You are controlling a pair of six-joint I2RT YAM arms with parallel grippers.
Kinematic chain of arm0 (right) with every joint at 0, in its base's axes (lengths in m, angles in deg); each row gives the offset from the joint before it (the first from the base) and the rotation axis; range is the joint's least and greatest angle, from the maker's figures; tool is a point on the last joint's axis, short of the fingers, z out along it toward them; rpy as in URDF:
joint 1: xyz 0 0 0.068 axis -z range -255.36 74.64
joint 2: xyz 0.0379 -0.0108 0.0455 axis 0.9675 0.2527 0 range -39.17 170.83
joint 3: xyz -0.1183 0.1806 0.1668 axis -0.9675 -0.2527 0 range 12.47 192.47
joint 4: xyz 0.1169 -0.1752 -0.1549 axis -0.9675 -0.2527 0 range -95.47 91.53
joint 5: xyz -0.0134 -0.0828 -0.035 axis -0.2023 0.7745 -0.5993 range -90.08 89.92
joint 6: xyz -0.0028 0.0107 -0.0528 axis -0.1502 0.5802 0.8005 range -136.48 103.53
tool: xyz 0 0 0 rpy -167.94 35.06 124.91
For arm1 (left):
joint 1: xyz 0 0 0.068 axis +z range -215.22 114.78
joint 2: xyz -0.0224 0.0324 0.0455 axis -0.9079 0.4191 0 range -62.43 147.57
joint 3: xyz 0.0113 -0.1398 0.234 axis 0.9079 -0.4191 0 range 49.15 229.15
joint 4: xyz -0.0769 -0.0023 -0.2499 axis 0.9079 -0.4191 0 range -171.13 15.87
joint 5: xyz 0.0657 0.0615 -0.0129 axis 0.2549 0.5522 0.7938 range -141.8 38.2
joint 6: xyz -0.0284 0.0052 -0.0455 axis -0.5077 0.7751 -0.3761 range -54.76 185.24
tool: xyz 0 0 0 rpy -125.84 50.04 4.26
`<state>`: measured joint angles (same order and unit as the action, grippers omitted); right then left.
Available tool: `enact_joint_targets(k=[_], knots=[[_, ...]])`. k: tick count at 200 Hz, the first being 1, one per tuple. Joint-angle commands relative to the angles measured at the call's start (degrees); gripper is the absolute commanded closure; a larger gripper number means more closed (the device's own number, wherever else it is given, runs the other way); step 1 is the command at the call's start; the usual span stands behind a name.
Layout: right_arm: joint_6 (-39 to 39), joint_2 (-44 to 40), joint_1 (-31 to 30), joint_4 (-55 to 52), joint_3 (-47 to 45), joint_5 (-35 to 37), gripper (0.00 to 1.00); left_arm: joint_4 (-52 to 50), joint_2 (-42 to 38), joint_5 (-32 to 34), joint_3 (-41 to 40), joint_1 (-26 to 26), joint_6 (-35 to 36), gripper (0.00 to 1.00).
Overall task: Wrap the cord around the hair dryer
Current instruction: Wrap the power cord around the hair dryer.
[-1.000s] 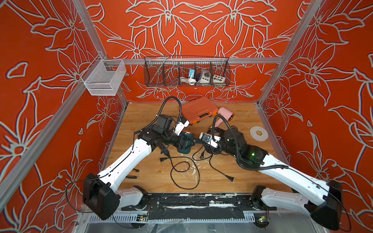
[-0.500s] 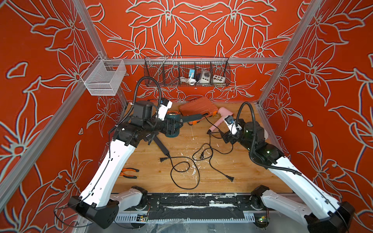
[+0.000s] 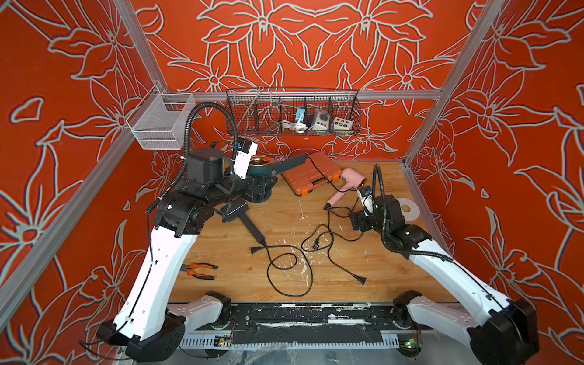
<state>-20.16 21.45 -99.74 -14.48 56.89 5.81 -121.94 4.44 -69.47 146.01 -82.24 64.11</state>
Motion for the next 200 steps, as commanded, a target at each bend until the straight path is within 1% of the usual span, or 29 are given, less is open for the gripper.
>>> enact_joint_targets(k=[1, 33, 47, 67, 92, 112, 131, 164, 200], knots=[[-6.1, 1.6, 1.8, -2.4, -0.7, 3.0, 0.09, 3.7, -0.6, 3.8, 2.5, 0.4, 2.0, 1.0], [-11.2, 6.1, 6.1, -1.4, -0.9, 1.5, 0.11, 4.5, -0.8, 5.8, 4.9, 0.4, 2.5, 1.0], [-12.5, 8.7, 7.3, 1.1, -0.5, 0.2, 0.13, 4.8, -0.6, 5.8, 6.2, 0.4, 2.7, 1.0], [-12.6, 13.4, 7.9, 5.2, 1.1, -3.2, 0.15, 4.8, 0.2, 4.8, 8.0, 0.4, 2.6, 1.0], [-11.3, 19.3, 7.9, 9.5, 3.8, -9.7, 0.19, 5.3, 0.8, 4.4, 9.0, 0.4, 2.8, 1.0], [-9.7, 23.6, 7.9, 5.5, 7.7, -12.6, 0.24, 4.9, 1.4, 4.5, 9.9, 0.4, 3.1, 1.0], [-8.6, 24.5, 7.9, 2.6, 8.4, -13.6, 0.27, 4.9, 1.3, 4.6, 10.2, 0.5, 3.4, 1.0], [-7.6, 23.7, 7.9, -0.4, 7.9, -13.5, 0.33, 5.0, 1.5, 4.3, 10.2, 0.4, 3.2, 1.0], [-6.7, 25.9, 7.9, -3.2, 8.1, -11.8, 0.4, 4.9, 1.7, 4.1, 10.0, 0.4, 2.9, 1.0]])
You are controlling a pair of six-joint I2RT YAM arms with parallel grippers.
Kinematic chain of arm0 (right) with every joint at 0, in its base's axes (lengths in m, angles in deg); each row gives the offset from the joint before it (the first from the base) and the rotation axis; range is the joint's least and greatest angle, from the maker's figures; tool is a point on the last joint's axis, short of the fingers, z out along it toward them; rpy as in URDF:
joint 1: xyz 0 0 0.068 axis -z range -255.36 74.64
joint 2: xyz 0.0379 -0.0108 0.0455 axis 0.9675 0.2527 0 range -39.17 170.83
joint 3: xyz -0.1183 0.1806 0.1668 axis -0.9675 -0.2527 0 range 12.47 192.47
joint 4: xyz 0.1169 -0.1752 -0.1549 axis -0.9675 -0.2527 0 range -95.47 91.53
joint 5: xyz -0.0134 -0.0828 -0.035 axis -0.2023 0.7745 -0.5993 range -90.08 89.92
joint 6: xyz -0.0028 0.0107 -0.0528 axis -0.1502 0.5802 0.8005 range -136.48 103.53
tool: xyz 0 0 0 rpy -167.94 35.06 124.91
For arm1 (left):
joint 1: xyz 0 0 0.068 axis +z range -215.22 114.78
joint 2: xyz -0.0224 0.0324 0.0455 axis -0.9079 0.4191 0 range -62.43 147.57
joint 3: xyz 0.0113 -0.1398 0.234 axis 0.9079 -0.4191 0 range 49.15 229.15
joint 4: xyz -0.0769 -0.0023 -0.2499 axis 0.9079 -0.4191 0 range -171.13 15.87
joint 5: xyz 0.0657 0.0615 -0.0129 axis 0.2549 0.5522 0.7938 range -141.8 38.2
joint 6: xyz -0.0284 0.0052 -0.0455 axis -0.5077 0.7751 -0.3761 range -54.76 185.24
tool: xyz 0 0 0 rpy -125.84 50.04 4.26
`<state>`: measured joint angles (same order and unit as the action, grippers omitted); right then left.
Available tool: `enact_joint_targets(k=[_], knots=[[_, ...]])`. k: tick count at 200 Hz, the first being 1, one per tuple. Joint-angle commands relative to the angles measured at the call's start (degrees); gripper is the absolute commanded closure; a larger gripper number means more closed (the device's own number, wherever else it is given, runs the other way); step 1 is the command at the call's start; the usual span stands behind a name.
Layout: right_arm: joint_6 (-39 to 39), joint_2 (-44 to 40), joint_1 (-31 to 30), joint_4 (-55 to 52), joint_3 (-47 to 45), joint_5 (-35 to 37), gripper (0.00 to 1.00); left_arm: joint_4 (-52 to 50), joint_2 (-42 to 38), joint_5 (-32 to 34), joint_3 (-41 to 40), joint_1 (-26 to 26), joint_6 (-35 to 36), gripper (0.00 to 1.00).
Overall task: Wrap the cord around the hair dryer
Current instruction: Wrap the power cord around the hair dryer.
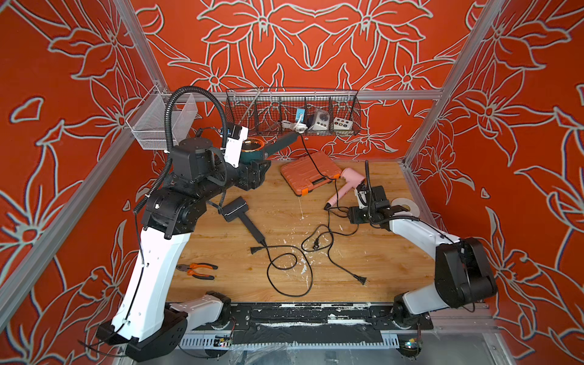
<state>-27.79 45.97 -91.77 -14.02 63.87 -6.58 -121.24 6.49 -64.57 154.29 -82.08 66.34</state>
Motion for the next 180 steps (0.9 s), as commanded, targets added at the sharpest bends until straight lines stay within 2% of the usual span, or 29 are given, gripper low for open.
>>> enact_joint_targets(k=[1, 57, 69, 91, 114, 135, 160, 180], knots=[[1.0, 1.4, -0.1, -3.7, 1.2, 0.6, 0.41, 4.2, -0.4, -0.8, 1.7, 0.3, 0.7, 1.0], [1.0, 6.5, 0.0, -4.8, 3.0, 1.6, 0.54, 4.5, -0.5, -1.0, 1.4, 0.3, 0.2, 1.0], [0.9, 7.5, 0.0, -5.0, 3.6, 1.6, 0.62, 4.5, -0.4, -1.2, 1.2, 0.3, 0.1, 1.0], [-0.1, 7.6, 0.0, -4.5, 3.8, 2.7, 0.84, 4.7, -0.5, -1.2, 0.9, 0.3, 0.0, 1.0], [-0.1, 9.1, 0.0, -6.0, 5.1, 3.3, 1.0, 4.8, -0.6, -1.1, 0.6, 0.3, 0.0, 1.0], [0.4, 8.2, 0.0, -7.1, 5.9, 4.8, 1.0, 5.0, -0.7, -0.8, 0.2, 0.3, 0.0, 1.0], [3.2, 2.0, 0.0, -8.1, 7.3, 6.5, 1.0, 7.1, -1.2, -0.5, -2.7, 0.7, -0.1, 1.0], [6.5, -4.2, 0.0, -9.8, 9.9, 7.2, 1.0, 11.8, -1.4, -5.5, -7.4, 4.3, -3.9, 1.0]])
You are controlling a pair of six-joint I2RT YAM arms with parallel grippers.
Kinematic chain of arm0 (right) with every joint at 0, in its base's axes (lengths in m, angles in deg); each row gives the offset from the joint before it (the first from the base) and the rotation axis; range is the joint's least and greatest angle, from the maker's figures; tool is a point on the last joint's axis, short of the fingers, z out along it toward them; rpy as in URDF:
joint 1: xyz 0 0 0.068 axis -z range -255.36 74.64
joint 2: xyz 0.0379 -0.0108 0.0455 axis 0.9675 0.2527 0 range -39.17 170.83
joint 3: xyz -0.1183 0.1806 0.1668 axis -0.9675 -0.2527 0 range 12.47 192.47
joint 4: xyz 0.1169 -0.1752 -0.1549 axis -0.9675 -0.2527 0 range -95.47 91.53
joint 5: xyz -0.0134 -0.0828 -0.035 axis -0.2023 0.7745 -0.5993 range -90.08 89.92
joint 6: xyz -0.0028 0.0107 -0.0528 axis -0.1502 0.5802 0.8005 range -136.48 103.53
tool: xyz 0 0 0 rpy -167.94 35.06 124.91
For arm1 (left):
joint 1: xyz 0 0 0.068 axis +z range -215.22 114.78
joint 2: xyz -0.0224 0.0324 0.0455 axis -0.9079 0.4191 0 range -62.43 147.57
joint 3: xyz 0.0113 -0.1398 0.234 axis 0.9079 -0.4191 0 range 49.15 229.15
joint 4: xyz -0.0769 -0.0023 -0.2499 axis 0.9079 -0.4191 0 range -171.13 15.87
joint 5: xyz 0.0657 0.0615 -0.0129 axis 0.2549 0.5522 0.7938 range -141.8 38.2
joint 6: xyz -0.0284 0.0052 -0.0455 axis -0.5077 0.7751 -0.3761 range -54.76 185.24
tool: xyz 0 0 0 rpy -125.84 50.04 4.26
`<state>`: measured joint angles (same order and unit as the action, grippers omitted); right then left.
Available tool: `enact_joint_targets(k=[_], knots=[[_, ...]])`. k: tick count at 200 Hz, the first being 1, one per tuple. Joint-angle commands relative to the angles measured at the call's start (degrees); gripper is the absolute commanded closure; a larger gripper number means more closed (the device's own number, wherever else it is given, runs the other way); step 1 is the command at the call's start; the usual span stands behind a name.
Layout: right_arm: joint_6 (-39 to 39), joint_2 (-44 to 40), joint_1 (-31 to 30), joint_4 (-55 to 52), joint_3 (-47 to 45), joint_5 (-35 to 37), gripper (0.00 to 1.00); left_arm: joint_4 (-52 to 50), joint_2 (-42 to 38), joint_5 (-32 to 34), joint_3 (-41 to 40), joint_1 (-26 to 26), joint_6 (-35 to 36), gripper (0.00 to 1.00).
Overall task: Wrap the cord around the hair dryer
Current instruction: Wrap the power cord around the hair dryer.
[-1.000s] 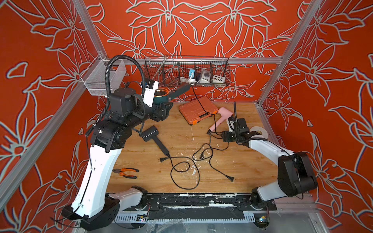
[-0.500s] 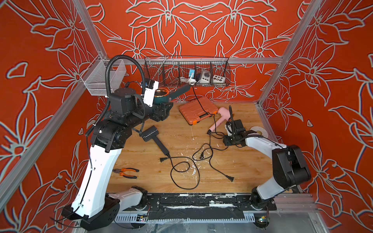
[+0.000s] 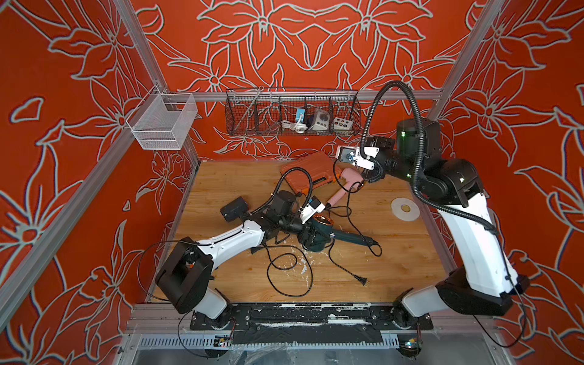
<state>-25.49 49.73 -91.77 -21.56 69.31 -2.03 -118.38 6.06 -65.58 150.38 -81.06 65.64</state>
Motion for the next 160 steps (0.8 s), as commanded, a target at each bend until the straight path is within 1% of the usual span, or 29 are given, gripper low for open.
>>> enact_joint_targets(k=[1, 13, 26, 45, 71, 93, 130, 160], knots=[[4.5, -8.3, 0.0, -2.4, 4.7, 2.6, 1.0, 9.3, -0.9, -4.9, -3.7, 3.5, -3.5, 1.0], [7.2, -11.6, -0.1, -4.3, 7.3, 2.2, 1.0, 12.9, -0.6, -9.9, -6.2, 6.0, -6.3, 1.0], [9.6, -14.7, -0.2, -7.0, 10.6, 1.4, 1.0, 16.6, 0.1, -13.5, -8.6, 7.4, -8.3, 1.0], [13.2, -18.4, -1.0, -11.4, 15.1, -0.7, 1.0, 21.1, 1.3, -18.6, -11.3, 8.0, -9.2, 1.0], [18.7, -19.6, -4.4, -20.6, 22.8, -0.2, 1.0, 26.5, 3.3, -24.1, -14.1, 8.3, -10.4, 1.0], [24.0, -19.8, -8.8, -27.4, 28.0, 2.1, 1.0, 30.0, 5.2, -25.7, -15.6, 8.3, -11.2, 1.0], [33.3, -19.5, -17.5, -36.6, 35.1, 7.6, 1.0, 32.5, 9.1, -26.7, -18.3, 8.3, -9.5, 1.0], [37.8, -19.5, -22.8, -41.2, 40.3, 5.9, 1.0, 37.2, 10.7, -27.0, -24.3, 8.0, -10.1, 1.0]])
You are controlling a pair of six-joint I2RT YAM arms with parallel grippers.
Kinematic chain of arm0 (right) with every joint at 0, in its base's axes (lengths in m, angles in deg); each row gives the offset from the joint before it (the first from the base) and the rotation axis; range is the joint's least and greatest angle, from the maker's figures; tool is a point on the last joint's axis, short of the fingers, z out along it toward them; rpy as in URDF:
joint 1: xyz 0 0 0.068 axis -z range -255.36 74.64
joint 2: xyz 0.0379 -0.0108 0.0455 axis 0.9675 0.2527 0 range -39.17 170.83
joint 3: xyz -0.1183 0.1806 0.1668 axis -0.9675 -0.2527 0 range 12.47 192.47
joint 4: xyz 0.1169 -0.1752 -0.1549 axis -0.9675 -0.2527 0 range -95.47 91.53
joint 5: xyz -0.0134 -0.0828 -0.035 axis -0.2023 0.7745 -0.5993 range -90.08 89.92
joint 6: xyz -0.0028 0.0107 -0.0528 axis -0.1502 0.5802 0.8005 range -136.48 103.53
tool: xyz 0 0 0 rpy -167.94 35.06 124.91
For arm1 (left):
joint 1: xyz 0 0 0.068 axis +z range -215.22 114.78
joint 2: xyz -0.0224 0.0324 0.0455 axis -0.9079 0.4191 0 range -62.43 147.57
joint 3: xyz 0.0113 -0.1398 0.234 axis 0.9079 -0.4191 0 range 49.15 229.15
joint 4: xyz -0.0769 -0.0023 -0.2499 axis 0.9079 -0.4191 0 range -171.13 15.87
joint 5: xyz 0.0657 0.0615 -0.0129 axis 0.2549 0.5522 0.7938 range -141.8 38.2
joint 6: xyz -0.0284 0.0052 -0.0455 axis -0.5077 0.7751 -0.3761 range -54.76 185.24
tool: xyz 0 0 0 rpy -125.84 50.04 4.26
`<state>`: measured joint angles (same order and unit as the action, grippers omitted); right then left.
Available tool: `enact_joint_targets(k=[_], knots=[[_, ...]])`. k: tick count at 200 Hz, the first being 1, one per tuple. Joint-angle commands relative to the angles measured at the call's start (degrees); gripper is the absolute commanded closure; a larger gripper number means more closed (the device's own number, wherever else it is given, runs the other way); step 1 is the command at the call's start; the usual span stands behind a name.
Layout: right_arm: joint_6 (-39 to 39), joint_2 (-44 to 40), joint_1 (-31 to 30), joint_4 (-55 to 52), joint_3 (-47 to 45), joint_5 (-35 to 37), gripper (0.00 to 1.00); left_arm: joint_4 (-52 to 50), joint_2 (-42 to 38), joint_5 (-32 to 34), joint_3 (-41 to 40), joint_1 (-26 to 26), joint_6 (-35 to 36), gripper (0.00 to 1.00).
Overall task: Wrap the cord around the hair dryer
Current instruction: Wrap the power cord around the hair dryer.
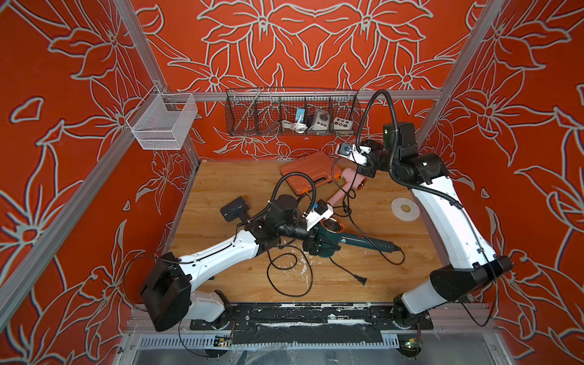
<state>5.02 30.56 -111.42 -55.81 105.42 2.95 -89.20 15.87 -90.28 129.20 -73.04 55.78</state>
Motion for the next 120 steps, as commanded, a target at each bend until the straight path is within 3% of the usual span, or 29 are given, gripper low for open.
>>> enact_joint_targets(k=[1, 50, 120], knots=[[7.4, -0.4, -3.3, -6.9, 4.3, 0.9, 1.0, 8.2, 0.9, -2.4, -3.4, -0.1, -0.2, 1.0], [15.8, 3.8, -9.7, -10.7, 11.7, 4.3, 1.0, 12.5, 4.1, -5.1, -11.2, -4.7, 1.8, 1.0], [27.5, 8.3, -13.8, -13.8, 21.2, 10.1, 1.0, 21.9, 7.6, -9.4, -18.3, -9.3, 2.2, 1.0]])
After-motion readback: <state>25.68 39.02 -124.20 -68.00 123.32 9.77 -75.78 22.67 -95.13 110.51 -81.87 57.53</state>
